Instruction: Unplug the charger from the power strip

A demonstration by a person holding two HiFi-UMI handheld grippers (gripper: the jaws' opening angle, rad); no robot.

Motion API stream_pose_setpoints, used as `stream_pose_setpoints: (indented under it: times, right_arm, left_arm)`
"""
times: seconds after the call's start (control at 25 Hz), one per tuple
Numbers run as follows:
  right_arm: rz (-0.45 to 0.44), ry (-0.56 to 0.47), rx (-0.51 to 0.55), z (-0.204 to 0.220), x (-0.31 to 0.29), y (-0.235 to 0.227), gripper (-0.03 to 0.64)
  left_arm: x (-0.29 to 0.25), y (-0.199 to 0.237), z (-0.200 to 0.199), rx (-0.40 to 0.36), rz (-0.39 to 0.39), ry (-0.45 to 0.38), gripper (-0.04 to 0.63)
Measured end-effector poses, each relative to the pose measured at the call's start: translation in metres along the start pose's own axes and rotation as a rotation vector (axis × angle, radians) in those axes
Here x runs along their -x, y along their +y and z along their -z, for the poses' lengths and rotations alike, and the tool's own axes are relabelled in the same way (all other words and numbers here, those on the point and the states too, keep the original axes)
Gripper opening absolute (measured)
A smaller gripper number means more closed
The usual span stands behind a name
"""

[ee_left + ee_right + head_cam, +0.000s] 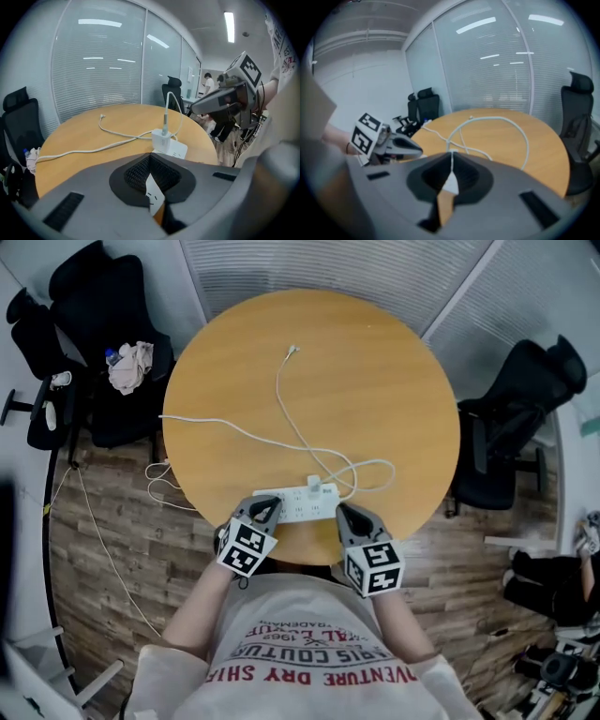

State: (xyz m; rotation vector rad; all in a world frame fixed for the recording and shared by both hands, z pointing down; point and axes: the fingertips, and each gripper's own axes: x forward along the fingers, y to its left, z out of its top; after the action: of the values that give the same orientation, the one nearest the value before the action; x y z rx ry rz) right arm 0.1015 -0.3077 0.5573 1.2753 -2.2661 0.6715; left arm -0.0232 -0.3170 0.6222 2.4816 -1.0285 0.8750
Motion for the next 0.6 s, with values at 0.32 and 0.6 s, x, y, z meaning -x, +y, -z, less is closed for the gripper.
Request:
stream_pose_setpoints:
  times: [0.32,0.6]
  right_arm:
    - [0.067,0.115,-0.019,0.023,-0.019,0.005,0.029]
    - [0.092,0.219,0.014,0.039,-0.046,0.014,0.031]
  left_arm:
    - [-0.047,-0.016,0.026,-0.112,0.147,0.141,0.032]
    - [-0.057,-0.013,0.039,-0.061,0.172,0.173,0.032]
